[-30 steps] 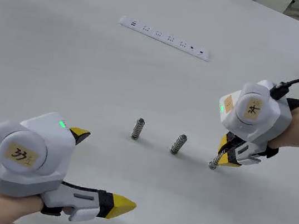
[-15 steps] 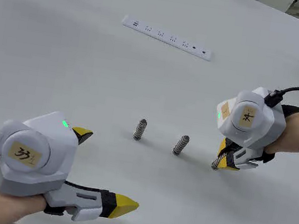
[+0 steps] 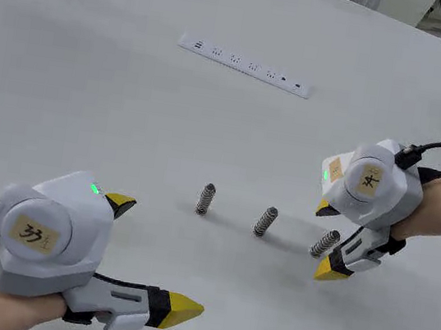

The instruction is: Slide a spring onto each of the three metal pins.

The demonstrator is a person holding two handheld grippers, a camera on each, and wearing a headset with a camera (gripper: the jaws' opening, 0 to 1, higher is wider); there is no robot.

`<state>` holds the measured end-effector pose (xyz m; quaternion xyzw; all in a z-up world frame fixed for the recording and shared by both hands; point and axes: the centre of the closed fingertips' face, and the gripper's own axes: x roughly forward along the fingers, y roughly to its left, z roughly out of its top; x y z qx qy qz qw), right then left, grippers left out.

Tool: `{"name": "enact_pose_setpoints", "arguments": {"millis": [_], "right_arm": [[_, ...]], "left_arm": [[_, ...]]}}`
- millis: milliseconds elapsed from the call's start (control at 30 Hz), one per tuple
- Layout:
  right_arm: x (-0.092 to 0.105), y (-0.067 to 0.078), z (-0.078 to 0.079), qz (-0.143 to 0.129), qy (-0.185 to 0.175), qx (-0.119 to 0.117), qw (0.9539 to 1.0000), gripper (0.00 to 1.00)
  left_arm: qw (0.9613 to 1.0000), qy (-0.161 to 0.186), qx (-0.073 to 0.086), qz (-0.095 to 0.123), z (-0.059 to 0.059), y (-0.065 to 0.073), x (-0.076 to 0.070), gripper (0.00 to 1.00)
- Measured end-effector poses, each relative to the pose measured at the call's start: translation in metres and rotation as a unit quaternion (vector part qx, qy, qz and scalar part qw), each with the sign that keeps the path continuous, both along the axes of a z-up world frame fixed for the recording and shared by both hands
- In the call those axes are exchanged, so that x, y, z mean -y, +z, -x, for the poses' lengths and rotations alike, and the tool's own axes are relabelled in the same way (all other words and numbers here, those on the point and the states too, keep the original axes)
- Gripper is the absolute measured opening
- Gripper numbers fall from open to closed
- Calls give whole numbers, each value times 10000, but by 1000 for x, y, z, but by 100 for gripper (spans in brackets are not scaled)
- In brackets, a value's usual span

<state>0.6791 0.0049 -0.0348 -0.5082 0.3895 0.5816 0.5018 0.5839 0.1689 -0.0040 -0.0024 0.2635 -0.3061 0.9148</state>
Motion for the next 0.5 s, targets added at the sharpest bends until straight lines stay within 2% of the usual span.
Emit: {"name": "enact_pose_setpoints", "arguments": {"millis": [67, 300, 500], "right_arm": [[-2, 1, 0, -116, -66, 27, 9999, 75], [0, 4, 2, -420, -302, 69, 9986, 99], [3, 9, 5, -598, -492, 43, 9970, 99]], "left_arm": [[10000, -4, 3, 0, 0, 0, 0, 96], [10000, -19, 27, -4, -1, 3, 0, 96], [10000, -30, 62, -11, -2, 6, 1, 96]]}}
